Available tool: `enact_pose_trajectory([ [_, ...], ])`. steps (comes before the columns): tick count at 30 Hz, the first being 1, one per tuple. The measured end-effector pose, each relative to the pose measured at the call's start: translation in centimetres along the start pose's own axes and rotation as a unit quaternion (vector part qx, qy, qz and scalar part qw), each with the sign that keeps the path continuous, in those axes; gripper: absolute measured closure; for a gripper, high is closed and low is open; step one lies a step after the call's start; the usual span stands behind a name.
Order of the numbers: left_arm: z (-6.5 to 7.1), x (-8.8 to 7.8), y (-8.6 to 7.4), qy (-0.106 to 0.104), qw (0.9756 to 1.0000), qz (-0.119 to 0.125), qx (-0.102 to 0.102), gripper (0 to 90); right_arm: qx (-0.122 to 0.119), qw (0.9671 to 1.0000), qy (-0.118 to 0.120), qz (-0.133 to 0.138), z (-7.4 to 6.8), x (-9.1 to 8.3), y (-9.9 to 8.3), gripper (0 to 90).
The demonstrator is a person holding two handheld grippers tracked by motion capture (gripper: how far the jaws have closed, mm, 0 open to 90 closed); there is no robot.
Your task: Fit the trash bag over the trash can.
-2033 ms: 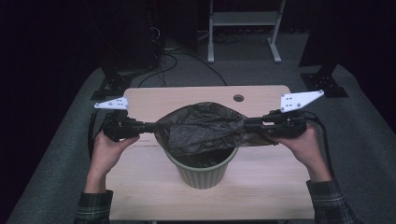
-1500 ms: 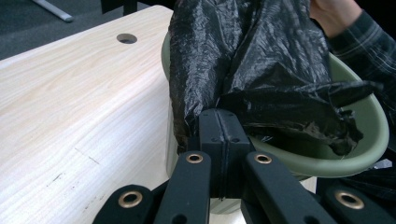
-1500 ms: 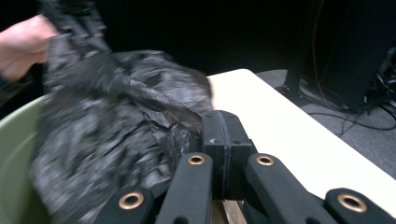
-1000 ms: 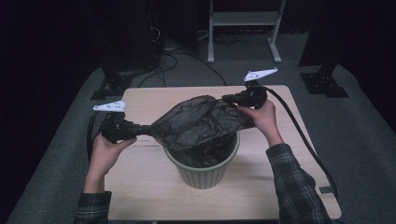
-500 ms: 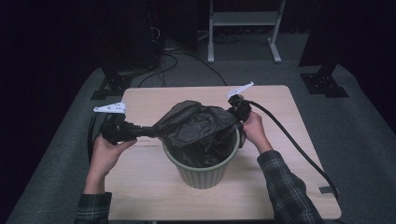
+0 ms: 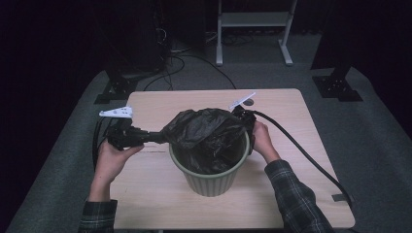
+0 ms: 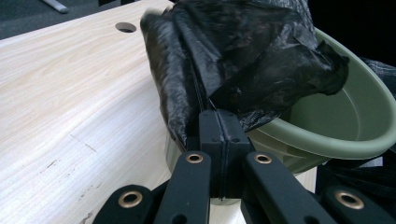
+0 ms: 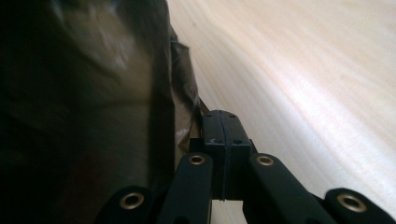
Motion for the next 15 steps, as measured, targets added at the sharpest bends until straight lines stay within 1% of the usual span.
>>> enact_pose_trajectory([
  [2,0.0,-0.1,0.0,0.001,1.0000,0.000,0.001,90.0,-0.001,0.9999,-0.003,-0.010,0.0,0.3,-0.3,89.9],
  [3,0.0,-0.1,0.0,0.001,1.0000,0.000,0.001,90.0,-0.002,0.9999,-0.009,-0.009,0.1,0.2,-0.4,89.7],
  [5,0.0,-0.2,0.0,0.002,1.0000,-0.001,0.001,90.0,0.001,0.9999,-0.012,0.005,0.3,-0.5,-0.4,85.5],
  [6,0.0,-0.2,0.0,0.002,1.0000,0.000,0.001,90.0,0.001,0.9998,-0.019,0.011,0.4,-0.9,-0.4,82.6],
  [8,0.1,-0.3,0.1,0.002,1.0000,0.000,0.001,90.0,0.006,0.9994,-0.026,0.019,0.7,-2.1,-0.5,80.7],
  [10,0.1,-0.4,0.1,0.002,1.0000,0.001,0.002,90.0,0.009,0.9987,-0.039,0.030,0.9,-3.5,-0.5,78.1],
  [13,0.1,-0.5,0.1,0.003,1.0000,0.002,0.001,90.0,0.011,0.9971,-0.048,0.058,0.9,-5.8,-0.4,75.9],
  [15,0.2,-0.5,0.1,0.003,1.0000,0.001,0.002,90.0,0.004,0.9961,-0.060,0.064,0.6,-7.2,-0.4,73.8],
])
Point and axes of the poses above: each handheld gripper's, and its own axes: x roughly forward along the jaws, y roughly out of its top, z roughly to its right, the point moved 3 cm from there along x, roughly forward along the jaws, and after that the axes turned 10 degrees about -x, right-handed, at the moved point
